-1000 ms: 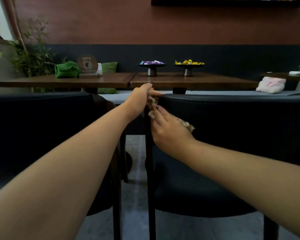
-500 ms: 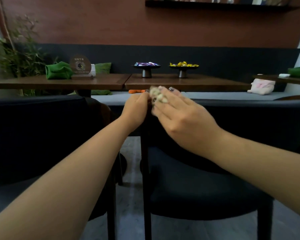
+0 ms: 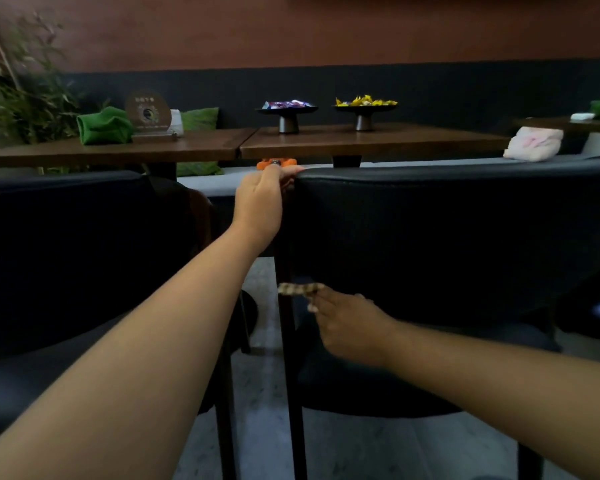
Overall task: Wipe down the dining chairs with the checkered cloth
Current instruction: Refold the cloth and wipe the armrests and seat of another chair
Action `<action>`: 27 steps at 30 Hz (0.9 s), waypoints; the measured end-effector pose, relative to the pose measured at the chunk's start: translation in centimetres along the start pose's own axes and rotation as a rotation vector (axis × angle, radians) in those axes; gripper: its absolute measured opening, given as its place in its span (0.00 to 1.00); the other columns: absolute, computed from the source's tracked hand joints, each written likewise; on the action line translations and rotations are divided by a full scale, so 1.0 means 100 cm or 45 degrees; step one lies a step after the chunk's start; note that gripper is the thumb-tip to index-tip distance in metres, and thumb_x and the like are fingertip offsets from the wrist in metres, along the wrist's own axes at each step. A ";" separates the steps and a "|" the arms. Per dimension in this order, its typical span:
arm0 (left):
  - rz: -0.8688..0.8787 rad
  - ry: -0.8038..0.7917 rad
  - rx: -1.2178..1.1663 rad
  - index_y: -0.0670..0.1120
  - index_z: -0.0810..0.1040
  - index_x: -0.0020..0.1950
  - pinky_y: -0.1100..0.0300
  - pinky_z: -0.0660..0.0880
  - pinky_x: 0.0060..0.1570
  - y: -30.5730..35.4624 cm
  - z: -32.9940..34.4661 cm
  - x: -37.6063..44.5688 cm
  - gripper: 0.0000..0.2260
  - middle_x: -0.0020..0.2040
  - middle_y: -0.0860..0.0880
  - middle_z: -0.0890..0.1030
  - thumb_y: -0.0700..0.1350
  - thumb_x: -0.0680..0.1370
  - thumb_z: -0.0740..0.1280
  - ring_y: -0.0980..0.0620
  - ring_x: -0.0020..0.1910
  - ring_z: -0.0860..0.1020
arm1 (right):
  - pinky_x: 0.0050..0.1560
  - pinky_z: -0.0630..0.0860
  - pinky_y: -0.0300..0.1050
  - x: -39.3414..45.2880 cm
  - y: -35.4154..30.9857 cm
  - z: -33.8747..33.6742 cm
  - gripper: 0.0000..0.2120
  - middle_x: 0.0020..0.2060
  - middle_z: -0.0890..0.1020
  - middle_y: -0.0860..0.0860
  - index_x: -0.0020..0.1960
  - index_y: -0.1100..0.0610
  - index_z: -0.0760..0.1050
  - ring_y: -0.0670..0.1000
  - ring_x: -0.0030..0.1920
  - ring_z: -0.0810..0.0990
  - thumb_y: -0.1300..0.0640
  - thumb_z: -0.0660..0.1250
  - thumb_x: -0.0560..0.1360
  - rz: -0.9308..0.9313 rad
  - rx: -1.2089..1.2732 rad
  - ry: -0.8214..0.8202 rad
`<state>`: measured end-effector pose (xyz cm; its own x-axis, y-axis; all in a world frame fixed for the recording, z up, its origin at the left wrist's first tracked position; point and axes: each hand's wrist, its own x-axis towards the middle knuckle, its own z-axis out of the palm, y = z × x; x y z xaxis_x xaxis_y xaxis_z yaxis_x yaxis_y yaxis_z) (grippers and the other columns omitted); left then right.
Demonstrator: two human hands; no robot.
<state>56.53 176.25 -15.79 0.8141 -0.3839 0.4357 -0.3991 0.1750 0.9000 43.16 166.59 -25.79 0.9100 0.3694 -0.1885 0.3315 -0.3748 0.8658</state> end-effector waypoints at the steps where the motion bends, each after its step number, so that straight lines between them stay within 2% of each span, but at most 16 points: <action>1: 0.011 0.038 -0.008 0.50 0.86 0.45 0.47 0.75 0.60 -0.002 0.003 -0.001 0.19 0.50 0.45 0.85 0.52 0.74 0.56 0.45 0.56 0.80 | 0.74 0.55 0.59 -0.004 0.003 -0.009 0.17 0.64 0.76 0.60 0.64 0.61 0.75 0.63 0.69 0.67 0.61 0.53 0.80 0.036 0.080 0.056; 3: 0.083 0.161 0.020 0.51 0.86 0.45 0.52 0.75 0.56 -0.008 0.012 -0.005 0.19 0.48 0.47 0.85 0.53 0.74 0.56 0.49 0.53 0.81 | 0.69 0.66 0.54 -0.018 0.020 -0.030 0.18 0.55 0.82 0.54 0.57 0.58 0.81 0.58 0.61 0.77 0.62 0.53 0.79 0.208 0.217 0.383; 4: 0.130 0.229 0.054 0.50 0.86 0.43 0.57 0.76 0.50 -0.011 0.016 -0.007 0.18 0.42 0.50 0.85 0.53 0.75 0.56 0.54 0.47 0.81 | 0.66 0.69 0.53 -0.026 0.033 -0.039 0.18 0.51 0.83 0.55 0.54 0.59 0.82 0.58 0.57 0.79 0.63 0.53 0.79 0.296 0.244 0.625; 6: 0.200 0.307 0.124 0.54 0.84 0.37 0.63 0.71 0.36 -0.016 0.021 -0.011 0.18 0.29 0.58 0.78 0.53 0.76 0.55 0.62 0.32 0.74 | 0.65 0.71 0.54 -0.045 0.060 -0.056 0.16 0.51 0.83 0.60 0.53 0.65 0.81 0.61 0.56 0.80 0.65 0.55 0.79 0.454 0.276 0.978; 8: 0.228 0.318 0.195 0.58 0.77 0.29 0.59 0.68 0.34 -0.021 0.025 -0.016 0.20 0.25 0.60 0.75 0.52 0.78 0.54 0.63 0.27 0.69 | 0.65 0.71 0.55 -0.063 0.084 -0.063 0.14 0.53 0.82 0.63 0.55 0.67 0.80 0.62 0.59 0.79 0.66 0.56 0.80 0.573 0.170 1.128; 10: 0.270 0.316 0.198 0.56 0.75 0.31 0.59 0.69 0.36 -0.026 0.026 -0.018 0.19 0.27 0.60 0.76 0.50 0.80 0.54 0.64 0.30 0.71 | 0.65 0.72 0.55 -0.072 0.091 -0.058 0.13 0.54 0.82 0.62 0.57 0.66 0.80 0.61 0.60 0.78 0.65 0.59 0.80 0.649 0.071 1.136; 13: 0.284 0.234 0.146 0.55 0.79 0.39 0.65 0.71 0.41 -0.026 0.023 -0.020 0.18 0.33 0.62 0.80 0.48 0.82 0.53 0.66 0.36 0.75 | 0.64 0.74 0.52 -0.066 0.071 -0.035 0.12 0.56 0.82 0.60 0.59 0.66 0.79 0.59 0.60 0.79 0.64 0.60 0.79 0.585 -0.051 1.094; 15: 0.256 0.178 0.150 0.59 0.79 0.43 0.63 0.73 0.46 -0.023 0.022 -0.022 0.16 0.39 0.58 0.81 0.51 0.80 0.53 0.63 0.42 0.77 | 0.63 0.74 0.51 -0.058 0.054 -0.018 0.13 0.55 0.82 0.59 0.57 0.65 0.80 0.59 0.60 0.79 0.65 0.60 0.78 0.509 -0.098 1.030; 18: 0.242 0.156 0.152 0.54 0.78 0.47 0.62 0.73 0.50 -0.016 0.023 -0.023 0.15 0.44 0.55 0.80 0.48 0.82 0.52 0.64 0.45 0.77 | 0.63 0.74 0.52 -0.044 0.034 0.007 0.12 0.55 0.82 0.60 0.55 0.65 0.81 0.59 0.60 0.79 0.66 0.62 0.76 0.477 -0.013 1.042; 19: 0.234 0.162 0.135 0.52 0.78 0.48 0.58 0.73 0.53 -0.013 0.025 -0.023 0.15 0.46 0.53 0.80 0.47 0.83 0.52 0.61 0.47 0.77 | 0.64 0.73 0.52 -0.041 0.028 0.013 0.12 0.54 0.82 0.60 0.54 0.65 0.81 0.59 0.59 0.79 0.66 0.62 0.76 0.462 0.025 1.053; 21: 0.165 0.171 0.102 0.48 0.79 0.49 0.48 0.73 0.59 -0.007 0.026 -0.022 0.16 0.49 0.46 0.80 0.48 0.81 0.52 0.49 0.53 0.78 | 0.64 0.73 0.52 -0.039 0.016 0.024 0.09 0.51 0.84 0.57 0.50 0.62 0.84 0.57 0.56 0.81 0.63 0.66 0.74 0.359 0.041 1.013; 23: 0.096 0.180 0.070 0.46 0.79 0.50 0.43 0.72 0.62 -0.003 0.025 -0.021 0.17 0.52 0.39 0.80 0.50 0.79 0.53 0.41 0.56 0.77 | 0.63 0.74 0.48 -0.043 0.003 0.034 0.07 0.48 0.85 0.51 0.46 0.56 0.86 0.52 0.55 0.82 0.57 0.70 0.71 0.221 0.060 0.863; 25: 0.087 0.186 0.094 0.44 0.79 0.51 0.40 0.71 0.63 -0.002 0.025 -0.020 0.17 0.54 0.37 0.79 0.48 0.80 0.52 0.39 0.57 0.76 | 0.61 0.75 0.45 -0.050 -0.002 0.034 0.07 0.46 0.85 0.47 0.45 0.54 0.86 0.50 0.53 0.83 0.57 0.68 0.73 0.181 0.172 0.821; 27: 0.093 0.209 0.089 0.40 0.78 0.52 0.43 0.72 0.60 -0.006 0.028 -0.022 0.17 0.51 0.39 0.79 0.47 0.81 0.52 0.40 0.55 0.76 | 0.60 0.75 0.47 -0.056 0.003 0.020 0.09 0.48 0.85 0.51 0.47 0.58 0.85 0.53 0.54 0.82 0.61 0.66 0.75 0.256 0.289 0.985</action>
<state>53.82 174.47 -17.26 0.8377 -0.2181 0.5007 -0.4832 0.1312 0.8656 38.65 162.70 -25.38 0.5560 0.7266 0.4035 0.2988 -0.6278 0.7187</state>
